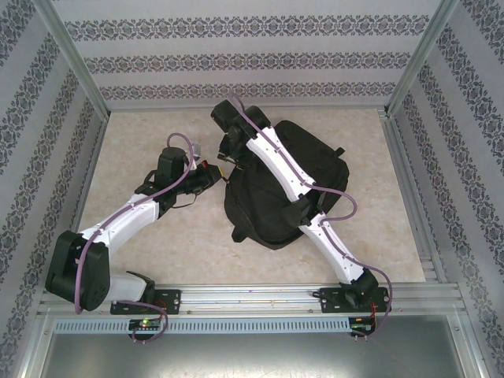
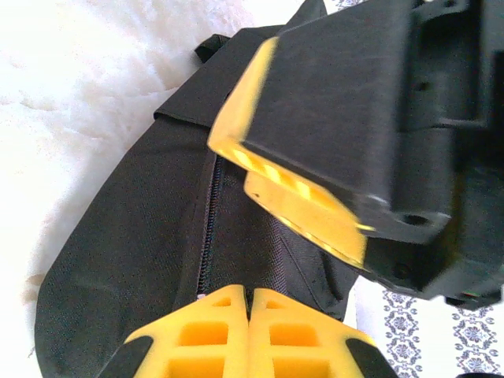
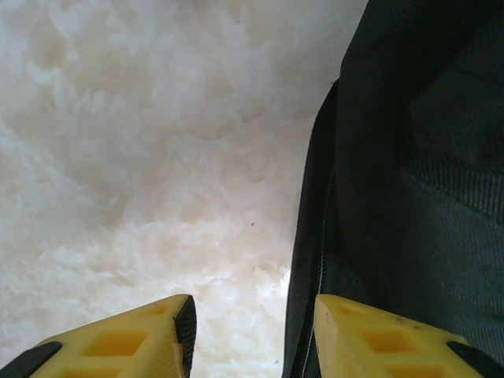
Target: Pack the student bag
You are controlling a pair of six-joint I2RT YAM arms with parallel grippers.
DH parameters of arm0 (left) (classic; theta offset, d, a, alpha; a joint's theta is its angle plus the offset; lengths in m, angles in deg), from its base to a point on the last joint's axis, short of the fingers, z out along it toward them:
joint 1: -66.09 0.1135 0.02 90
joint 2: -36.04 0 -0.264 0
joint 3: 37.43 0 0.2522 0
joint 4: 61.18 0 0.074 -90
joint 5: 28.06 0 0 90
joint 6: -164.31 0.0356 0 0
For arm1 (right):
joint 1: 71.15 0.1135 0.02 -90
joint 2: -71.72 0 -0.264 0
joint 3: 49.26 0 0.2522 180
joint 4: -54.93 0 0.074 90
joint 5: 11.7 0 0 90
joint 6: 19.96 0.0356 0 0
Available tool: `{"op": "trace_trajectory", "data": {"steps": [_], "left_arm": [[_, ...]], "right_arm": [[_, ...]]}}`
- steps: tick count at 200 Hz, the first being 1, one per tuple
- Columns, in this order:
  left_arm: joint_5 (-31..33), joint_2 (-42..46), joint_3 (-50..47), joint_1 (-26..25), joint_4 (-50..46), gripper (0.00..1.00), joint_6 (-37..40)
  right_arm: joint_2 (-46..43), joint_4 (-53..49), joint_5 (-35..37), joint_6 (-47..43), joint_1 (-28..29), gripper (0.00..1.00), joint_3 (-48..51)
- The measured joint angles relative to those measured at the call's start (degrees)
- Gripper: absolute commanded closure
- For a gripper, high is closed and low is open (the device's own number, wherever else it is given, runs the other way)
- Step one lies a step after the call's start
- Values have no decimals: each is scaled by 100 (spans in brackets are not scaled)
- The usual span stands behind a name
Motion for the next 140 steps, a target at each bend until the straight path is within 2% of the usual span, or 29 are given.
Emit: {"op": "trace_trajectory", "data": {"steps": [29,65,92,108,140], "left_arm": [[17,0,0,0,-11,100,0],[17,0,0,0,-39,100,17],[20,-7,0,0,-74,100,22],[17,-7,0,0,-72,100,20],[37,-20,0,0,-72,100,22]], "right_arm": [[157,0,114,2,4,54,17],[111,28,334,11,33,54,509],[116,35,415,35,68,56,678],[170,-2,461,63,90,62,487],[444,-2,470,212,90,84,63]]}}
